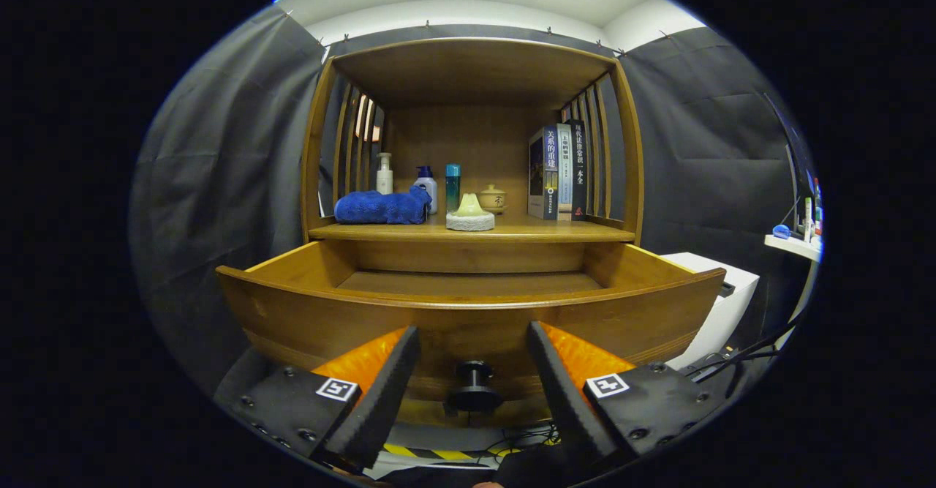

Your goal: Pull open the drawer, take out the items inside it, and place them on the countertop above the cabinet.

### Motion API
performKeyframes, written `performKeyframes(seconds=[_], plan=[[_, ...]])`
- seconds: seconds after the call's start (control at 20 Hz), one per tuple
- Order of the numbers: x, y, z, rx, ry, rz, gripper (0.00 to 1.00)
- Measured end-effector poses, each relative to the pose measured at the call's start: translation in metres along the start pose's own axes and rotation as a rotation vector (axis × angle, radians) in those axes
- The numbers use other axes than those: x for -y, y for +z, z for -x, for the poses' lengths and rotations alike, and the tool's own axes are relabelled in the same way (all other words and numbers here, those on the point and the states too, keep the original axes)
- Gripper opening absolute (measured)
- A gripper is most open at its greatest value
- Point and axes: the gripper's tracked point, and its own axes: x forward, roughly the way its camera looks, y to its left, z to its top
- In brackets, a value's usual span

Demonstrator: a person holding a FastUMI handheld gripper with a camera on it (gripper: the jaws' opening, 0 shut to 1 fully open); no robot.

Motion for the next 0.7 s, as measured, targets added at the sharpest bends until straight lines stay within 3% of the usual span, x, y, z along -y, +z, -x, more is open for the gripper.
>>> performKeyframes(seconds=[0.7], plan=[[0.003,0.019,-0.070,-0.012,0.006,-0.025,0.98]])
